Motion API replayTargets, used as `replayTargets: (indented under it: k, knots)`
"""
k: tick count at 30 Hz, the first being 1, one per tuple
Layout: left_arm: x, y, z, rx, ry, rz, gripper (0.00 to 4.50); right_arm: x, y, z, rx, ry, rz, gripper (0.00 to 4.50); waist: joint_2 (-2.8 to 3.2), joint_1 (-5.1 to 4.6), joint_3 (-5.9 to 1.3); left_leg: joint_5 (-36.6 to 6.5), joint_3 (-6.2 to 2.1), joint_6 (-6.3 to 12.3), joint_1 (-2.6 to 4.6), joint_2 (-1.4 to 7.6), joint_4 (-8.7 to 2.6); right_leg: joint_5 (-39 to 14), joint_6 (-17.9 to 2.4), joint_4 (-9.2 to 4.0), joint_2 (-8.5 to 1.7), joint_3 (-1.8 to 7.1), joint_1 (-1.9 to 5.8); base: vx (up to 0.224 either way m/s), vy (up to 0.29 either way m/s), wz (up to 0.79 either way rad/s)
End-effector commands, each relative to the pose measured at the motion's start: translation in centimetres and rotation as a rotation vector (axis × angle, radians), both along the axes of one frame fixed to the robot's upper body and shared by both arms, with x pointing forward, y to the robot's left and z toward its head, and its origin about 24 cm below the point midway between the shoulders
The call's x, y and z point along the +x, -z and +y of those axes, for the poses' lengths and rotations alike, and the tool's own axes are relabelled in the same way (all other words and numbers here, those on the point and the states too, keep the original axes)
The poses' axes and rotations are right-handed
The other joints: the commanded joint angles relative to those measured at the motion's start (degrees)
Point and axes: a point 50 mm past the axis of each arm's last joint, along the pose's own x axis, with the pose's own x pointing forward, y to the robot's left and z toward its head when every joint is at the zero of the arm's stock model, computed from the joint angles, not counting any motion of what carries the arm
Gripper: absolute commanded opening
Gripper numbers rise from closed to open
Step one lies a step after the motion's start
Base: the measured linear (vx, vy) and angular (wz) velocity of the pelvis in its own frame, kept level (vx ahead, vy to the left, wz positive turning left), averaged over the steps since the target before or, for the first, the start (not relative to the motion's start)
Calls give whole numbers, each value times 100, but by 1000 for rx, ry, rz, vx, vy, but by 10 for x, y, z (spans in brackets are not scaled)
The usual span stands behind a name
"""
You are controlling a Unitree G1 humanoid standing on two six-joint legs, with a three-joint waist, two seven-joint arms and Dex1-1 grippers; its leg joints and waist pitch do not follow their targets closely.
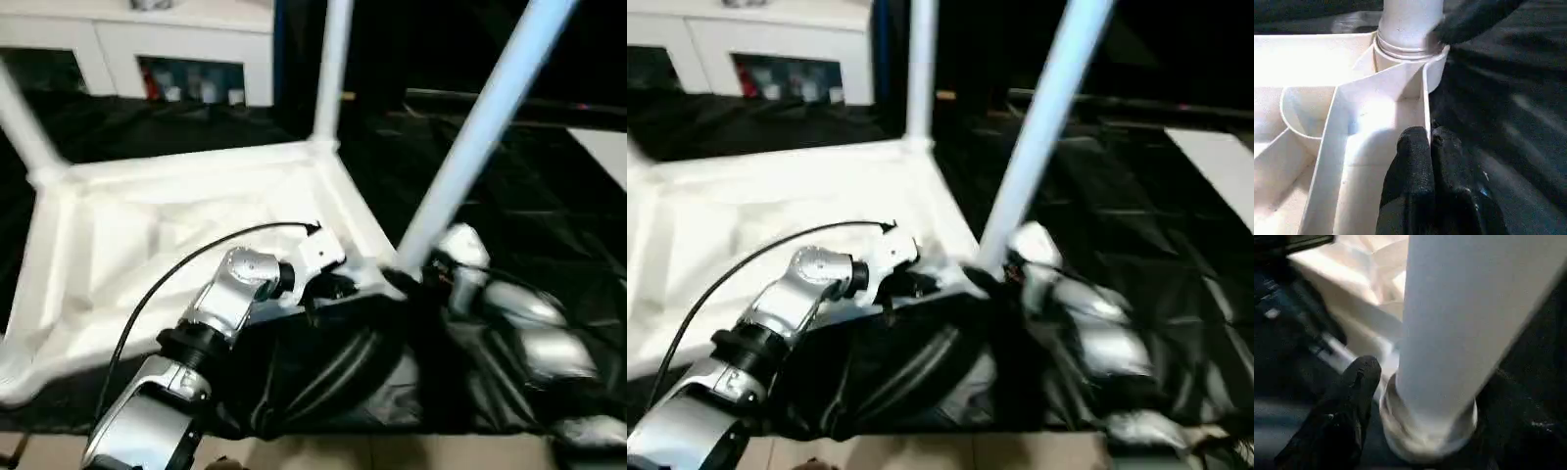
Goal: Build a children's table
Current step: Rotate leg to tighten
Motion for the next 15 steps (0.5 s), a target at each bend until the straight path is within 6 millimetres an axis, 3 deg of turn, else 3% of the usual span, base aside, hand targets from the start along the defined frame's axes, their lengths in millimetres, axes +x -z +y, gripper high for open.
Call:
replayTargets:
  k: [1, 3, 8, 9, 12, 13, 14, 15]
  knots:
    - [-5, 0, -2, -22, 64, -5, 0, -11, -4, -5, -4, -99, 32, 318, -33, -24, -281, -1056, -90, 678, 70, 278, -313, -688, -1364, -378, -329, 262, 291, 0, 0, 0]
    - [-6, 1, 3, -11, 103, -5, 0, -20, -10, -19, -33, -118, 39, 318, -53, -30, -274, -1185, -107, 612, 42, 276, -323, -1010, -1222, -411, -337, 257, 296, 0, 0, 0]
    - [-7, 2, 8, 6, 131, -11, 0, -26, -20, -44, -66, -56, 23, 318, -71, -81, -284, -1241, -117, 501, 42, 273, -319, -1318, -1138, -428, -338, 244, 273, 0, 0, 0]
    - [-8, 3, 8, 8, 135, -11, 0, -27, -22, -46, -66, -51, 24, 318, -102, -78, -286, -1143, -112, 520, 46, 275, -306, -1251, -1147, -421, -335, 245, 268, 0, 0, 0]
    - [-8, 3, 6, 6, 143, -12, 0, -28, -24, -45, -38, -47, 41, 318, -116, -72, -294, -989, -110, 608, 30, 274, -287, -1047, -1176, -387, -332, 242, 273, 0, 0, 0]
    - [-9, 3, 5, 5, 146, -12, 0, -28, -25, -44, -28, -44, 45, 318, -112, -73, -296, -952, -110, 635, 33, 270, -285, -997, -1190, -380, -326, 241, 274, 0, 0, 0]
    - [-10, 3, 5, 4, 158, -12, 0, -27, -26, -42, 4, -37, 54, 349, -112, -76, -298, -921, -108, 668, 37, 270, -283, -949, -1213, -377, -326, 241, 276, 0, 0, 0]
    - [-10, 3, 4, 3, 162, -12, 0, -25, -27, -40, 15, -35, 52, 356, -80, -69, -299, -886, -109, 693, 35, 279, -278, -910, -1248, -369, -334, 239, 269, 0, 0, 0]
